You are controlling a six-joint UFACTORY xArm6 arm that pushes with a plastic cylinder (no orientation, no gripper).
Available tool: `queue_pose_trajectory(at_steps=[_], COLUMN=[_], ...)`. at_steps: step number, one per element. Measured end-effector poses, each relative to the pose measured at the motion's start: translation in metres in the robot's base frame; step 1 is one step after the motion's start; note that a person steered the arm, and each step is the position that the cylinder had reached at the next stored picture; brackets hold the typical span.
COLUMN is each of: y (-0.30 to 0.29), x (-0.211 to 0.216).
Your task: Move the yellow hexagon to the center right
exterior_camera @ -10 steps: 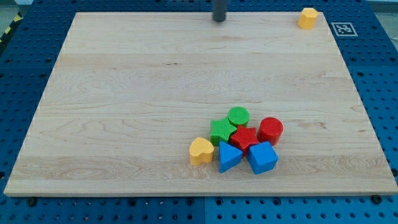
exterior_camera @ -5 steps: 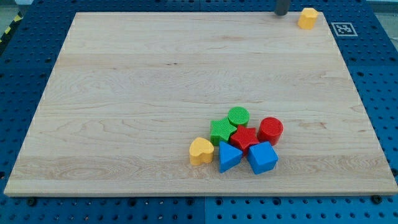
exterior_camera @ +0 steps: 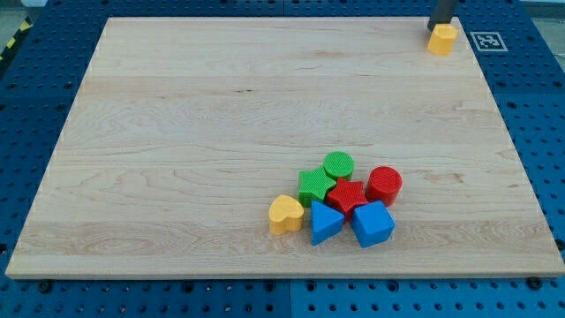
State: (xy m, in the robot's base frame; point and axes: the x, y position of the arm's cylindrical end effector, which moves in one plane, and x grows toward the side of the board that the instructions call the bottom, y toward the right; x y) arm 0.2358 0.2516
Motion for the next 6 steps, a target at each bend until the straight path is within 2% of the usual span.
queue_pose_trajectory(at_steps=[6], y=[-0.001], x=[0.203])
